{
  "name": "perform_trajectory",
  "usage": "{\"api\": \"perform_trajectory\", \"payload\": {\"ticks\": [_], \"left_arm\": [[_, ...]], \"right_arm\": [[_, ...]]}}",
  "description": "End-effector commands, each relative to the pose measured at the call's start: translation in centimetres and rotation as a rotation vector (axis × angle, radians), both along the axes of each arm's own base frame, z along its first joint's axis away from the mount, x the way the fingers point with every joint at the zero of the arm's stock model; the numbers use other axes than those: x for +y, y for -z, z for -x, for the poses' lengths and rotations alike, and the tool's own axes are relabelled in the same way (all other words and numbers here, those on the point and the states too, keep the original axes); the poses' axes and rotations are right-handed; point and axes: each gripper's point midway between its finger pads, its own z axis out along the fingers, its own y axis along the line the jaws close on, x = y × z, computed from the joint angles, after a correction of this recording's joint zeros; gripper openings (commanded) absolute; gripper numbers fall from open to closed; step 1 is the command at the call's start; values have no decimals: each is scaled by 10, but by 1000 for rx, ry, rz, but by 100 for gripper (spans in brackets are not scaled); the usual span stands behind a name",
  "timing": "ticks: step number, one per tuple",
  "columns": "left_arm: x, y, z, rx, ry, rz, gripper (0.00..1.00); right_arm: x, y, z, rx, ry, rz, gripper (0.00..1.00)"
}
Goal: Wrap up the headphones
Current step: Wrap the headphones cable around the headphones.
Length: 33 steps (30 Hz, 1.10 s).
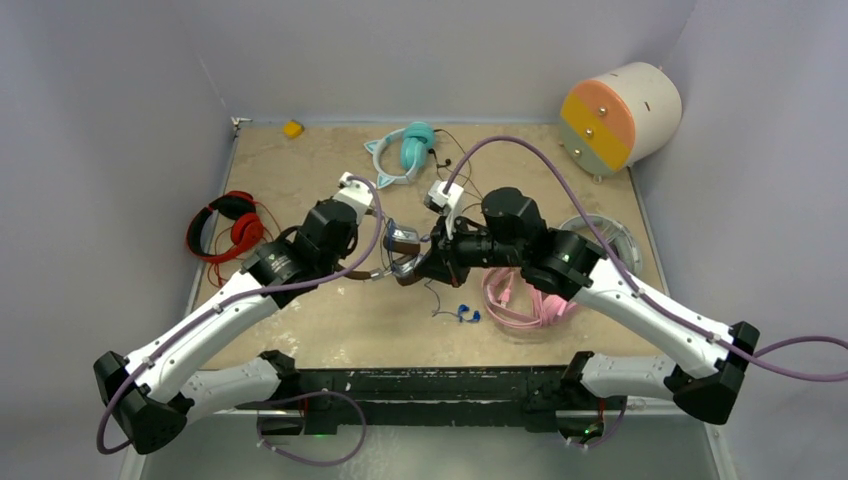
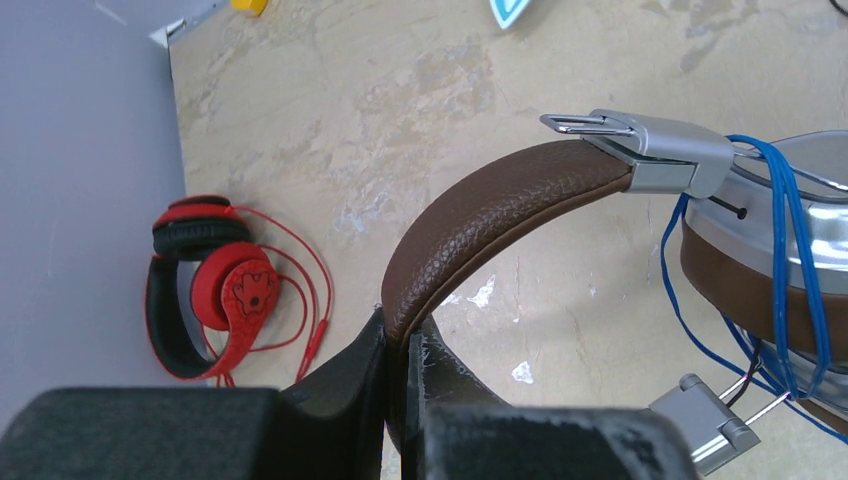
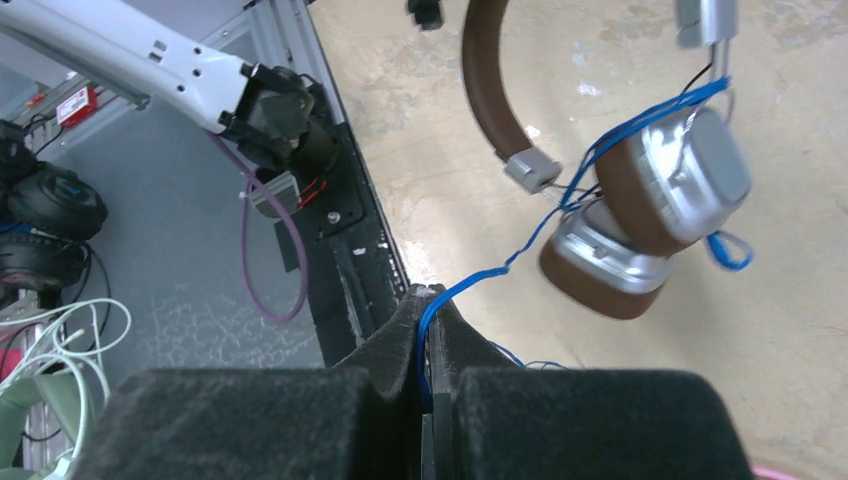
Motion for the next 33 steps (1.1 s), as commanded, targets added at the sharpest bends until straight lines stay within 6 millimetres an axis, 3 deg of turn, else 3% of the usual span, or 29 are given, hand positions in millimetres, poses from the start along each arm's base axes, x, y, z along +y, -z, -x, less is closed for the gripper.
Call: {"api": "perform_trajectory", "payload": {"ticks": [1, 12, 19, 23, 26, 33], "left_arm": [[-7, -22, -3, -96, 32, -13, 0], [-27, 4, 13, -11, 159, -53, 0], [-42, 21, 32, 66, 278, -69, 0], [-40, 26, 42, 119, 280, -98, 0], [-45, 25, 49, 151, 299, -88, 0], [-55, 14, 67, 218, 376, -15, 0]], "right_arm": [[4, -18, -12, -23, -11, -27, 0], [-3, -41, -37, -54, -7, -42, 0], [-22, -12, -65, -103, 95, 163, 0], [-36, -6, -87, -172, 180, 237, 0], [-43, -1, -99, -195, 235, 277, 0], [-56, 36, -118, -182, 324, 389, 0]]}}
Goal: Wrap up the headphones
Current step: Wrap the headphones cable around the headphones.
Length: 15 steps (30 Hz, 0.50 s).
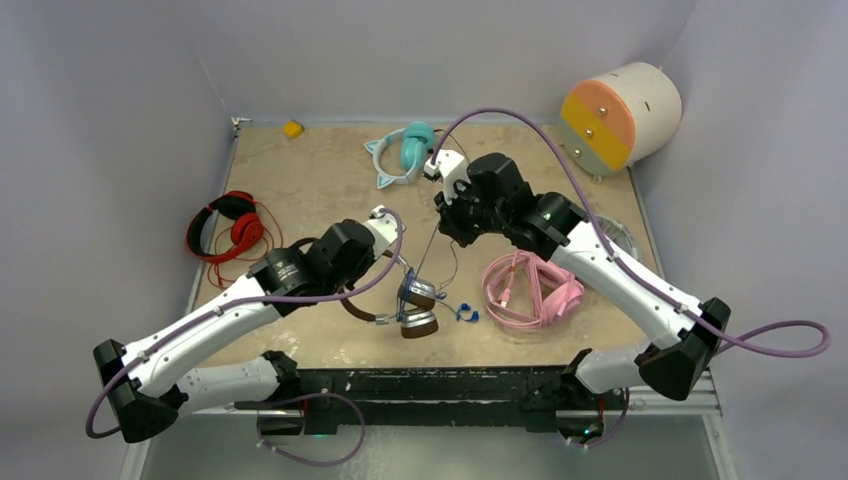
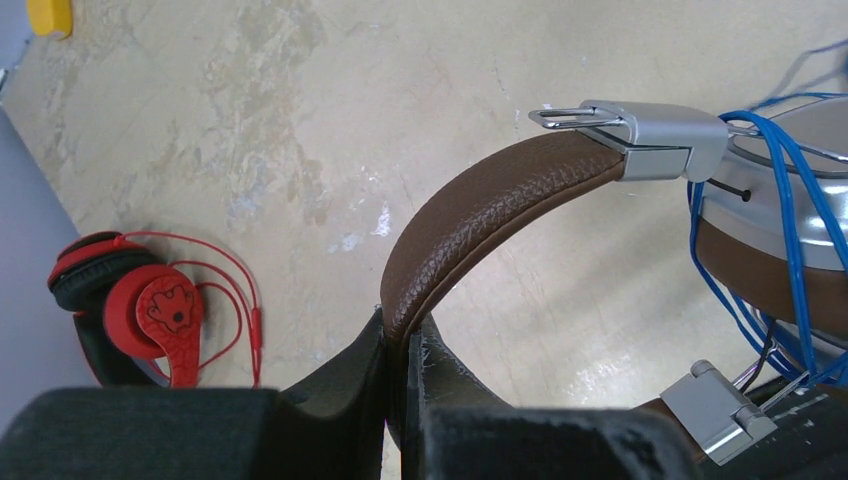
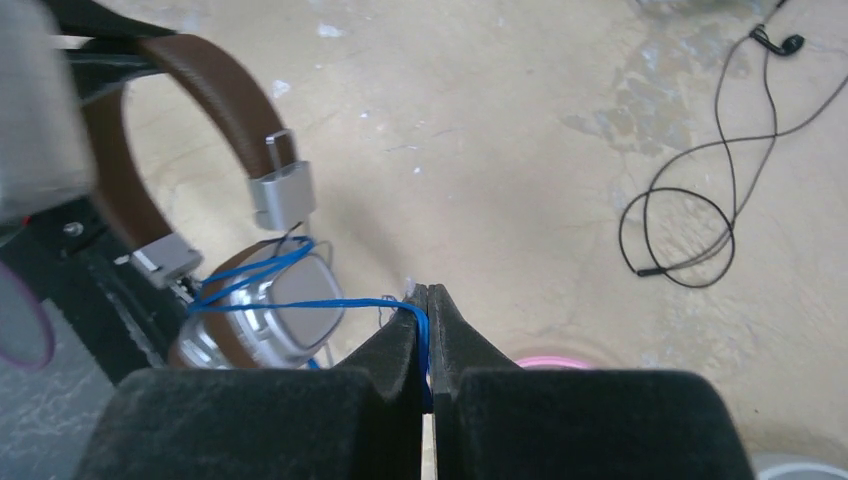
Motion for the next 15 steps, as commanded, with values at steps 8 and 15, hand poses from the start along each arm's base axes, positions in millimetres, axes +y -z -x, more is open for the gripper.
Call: {"api": "perform_trajectory", "payload": {"ticks": [8, 15], "left_arm": [[-43, -51, 42, 124, 147, 337, 0], [-73, -96, 66, 178, 245, 601, 0]], "right_arm": [[-15, 27, -32, -48, 106, -3, 0], [3, 25, -18, 7, -46, -244, 0]]}}
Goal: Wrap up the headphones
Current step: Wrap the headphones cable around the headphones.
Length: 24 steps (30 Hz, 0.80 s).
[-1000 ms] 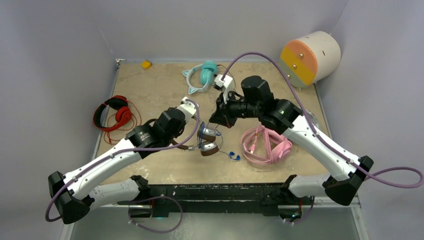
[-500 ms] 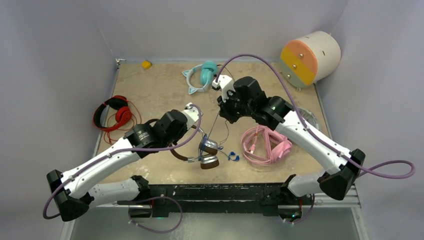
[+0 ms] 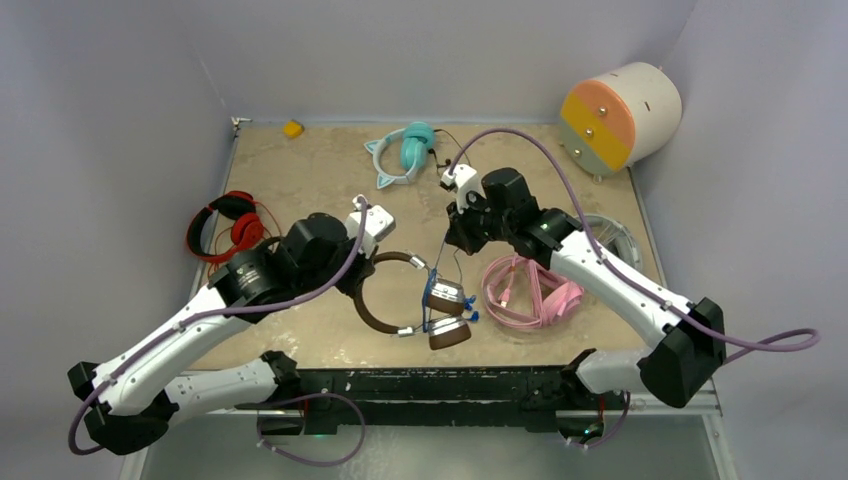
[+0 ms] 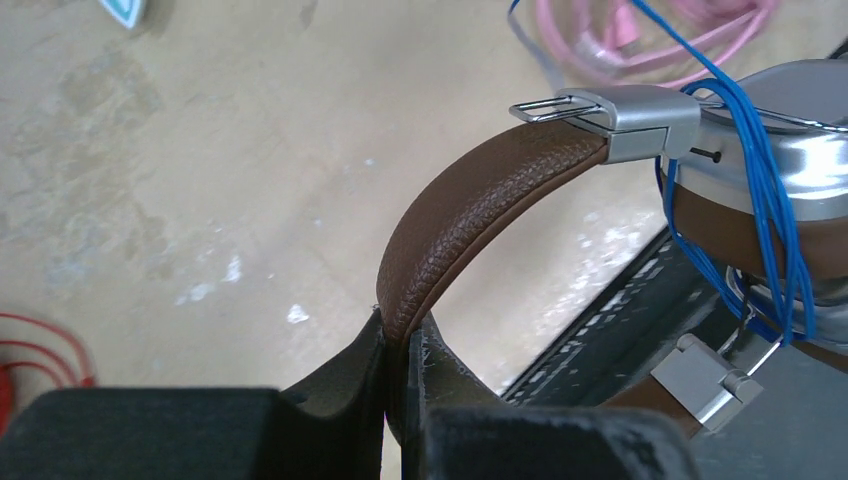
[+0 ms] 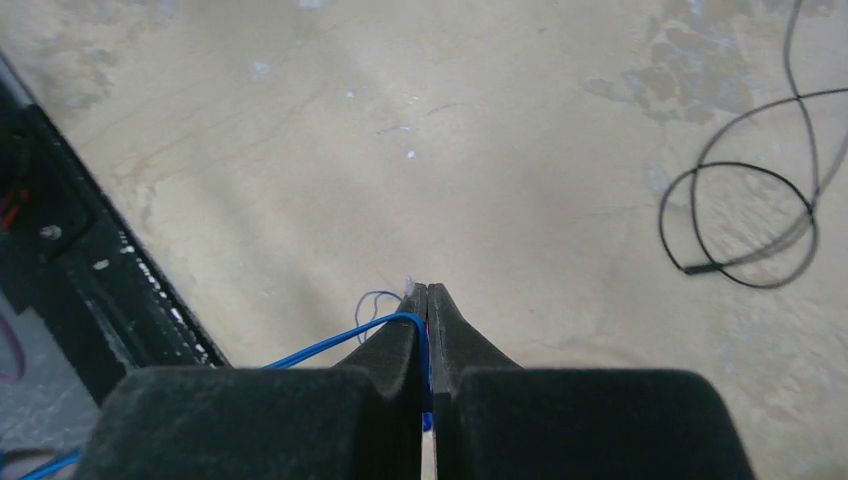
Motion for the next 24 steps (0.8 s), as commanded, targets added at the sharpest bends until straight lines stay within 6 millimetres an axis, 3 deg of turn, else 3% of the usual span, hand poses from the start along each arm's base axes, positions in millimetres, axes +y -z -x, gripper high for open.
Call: {"api": "perform_trajectory", "payload": {"ticks": [1, 6, 11, 17, 24], "left_arm": [[-36, -56, 23, 51, 86, 290, 0], [-40, -63, 8, 137, 26, 356, 0], [-33, -87, -4, 190, 58, 514, 0], [-40, -105, -1, 272, 91, 611, 0], [-34, -133, -8, 234, 52, 686, 0]], "right_arm": [[23, -34, 4, -51, -103, -237, 0], [31, -7, 4, 33, -82, -301, 0], [35, 31, 4, 101, -52, -333, 0], [41, 49, 12, 120, -98, -385, 5], [46, 65, 20, 138, -110, -459, 14]]}}
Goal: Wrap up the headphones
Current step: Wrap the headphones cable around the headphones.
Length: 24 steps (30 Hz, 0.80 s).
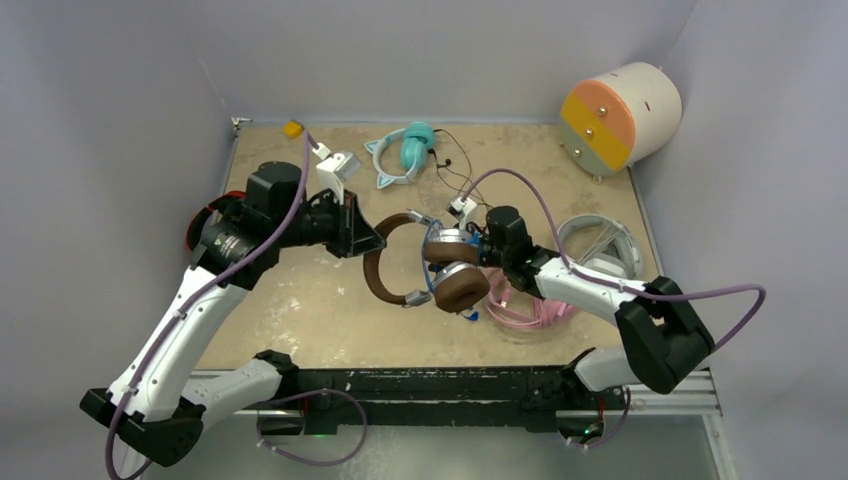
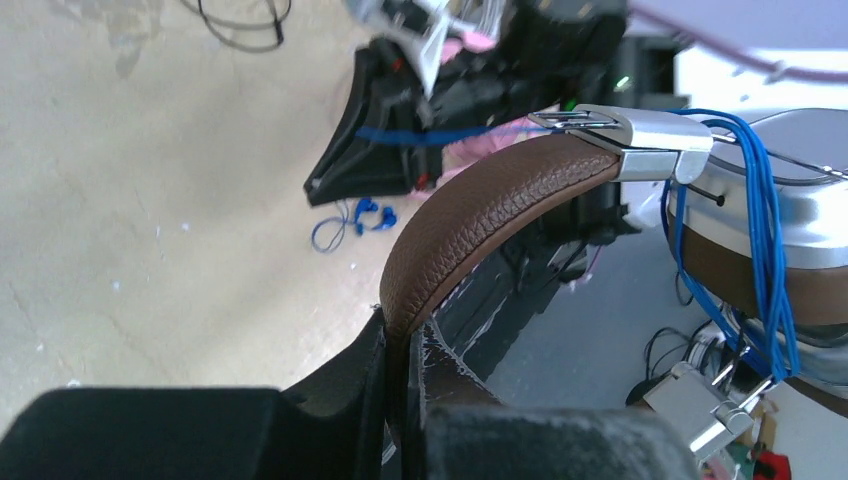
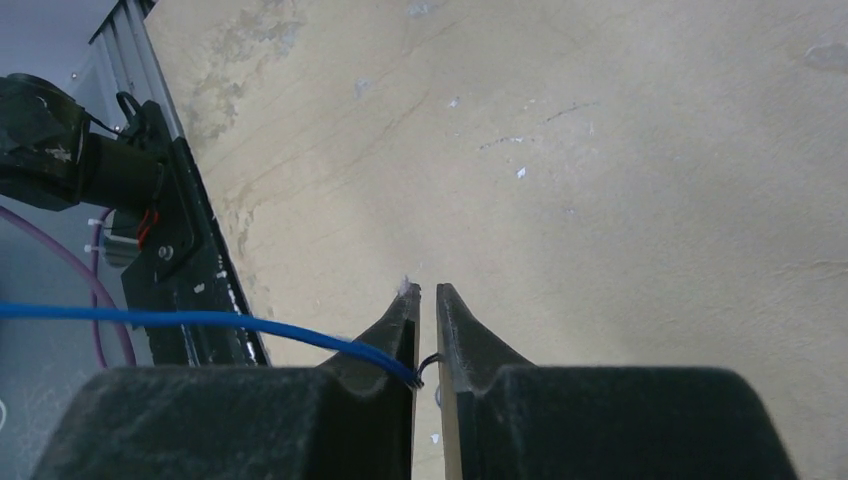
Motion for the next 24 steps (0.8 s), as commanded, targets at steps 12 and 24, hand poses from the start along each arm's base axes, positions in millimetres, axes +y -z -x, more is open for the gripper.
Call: {"api": "perform_trajectory", "payload": {"ticks": [12, 24], "left_arm": [[11, -81, -18, -91, -161, 100, 0], [29, -94, -62, -156, -325, 17, 0]], "right_arm": [[17, 22, 1, 49, -7, -152, 28], [39, 72, 28, 90, -30, -13, 33]]}}
